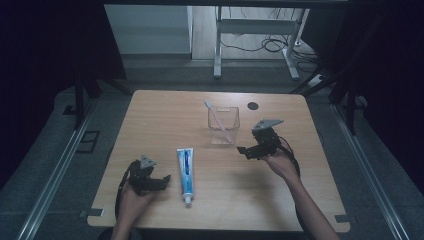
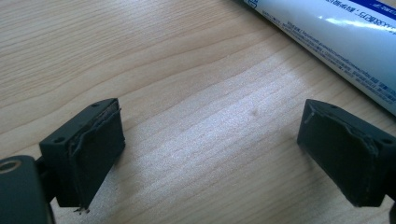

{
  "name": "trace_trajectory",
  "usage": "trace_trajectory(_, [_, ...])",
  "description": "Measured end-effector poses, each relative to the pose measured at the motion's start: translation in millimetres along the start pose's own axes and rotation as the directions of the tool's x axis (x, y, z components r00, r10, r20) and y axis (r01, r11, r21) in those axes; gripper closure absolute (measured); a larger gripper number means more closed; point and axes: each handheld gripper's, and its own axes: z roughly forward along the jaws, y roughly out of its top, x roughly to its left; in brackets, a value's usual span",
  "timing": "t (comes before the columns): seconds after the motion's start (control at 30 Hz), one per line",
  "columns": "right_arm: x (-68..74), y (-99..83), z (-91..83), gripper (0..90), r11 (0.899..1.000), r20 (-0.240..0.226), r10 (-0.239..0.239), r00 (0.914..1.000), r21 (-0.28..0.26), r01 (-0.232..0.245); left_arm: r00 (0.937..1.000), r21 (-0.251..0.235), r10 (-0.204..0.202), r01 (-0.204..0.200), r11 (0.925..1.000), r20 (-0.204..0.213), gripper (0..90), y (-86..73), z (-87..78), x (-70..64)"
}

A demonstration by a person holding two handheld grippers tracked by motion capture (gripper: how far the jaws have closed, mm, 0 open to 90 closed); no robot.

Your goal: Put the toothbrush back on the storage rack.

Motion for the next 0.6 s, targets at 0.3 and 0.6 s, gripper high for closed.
trace_trajectory(0.3, [-1.0, -10.6, -11.0, 10.9, 1.0, 0.008, 0.01, 0.9999, -0.024, -0.01, 1.0, 0.0, 0.0, 0.0, 1.0, 0.0, 7.3, 0.0, 0.0, 0.0])
trace_trajectory(0.6, [-1.6, -23.7, -15.1, 11.5, 0.999, 0.009, 0.026, 0.9996, -0.032, -0.025, 1.0, -0.002, -0.001, 0.001, 1.0, -0.001, 7.3, 0.0, 0.1, -0.1])
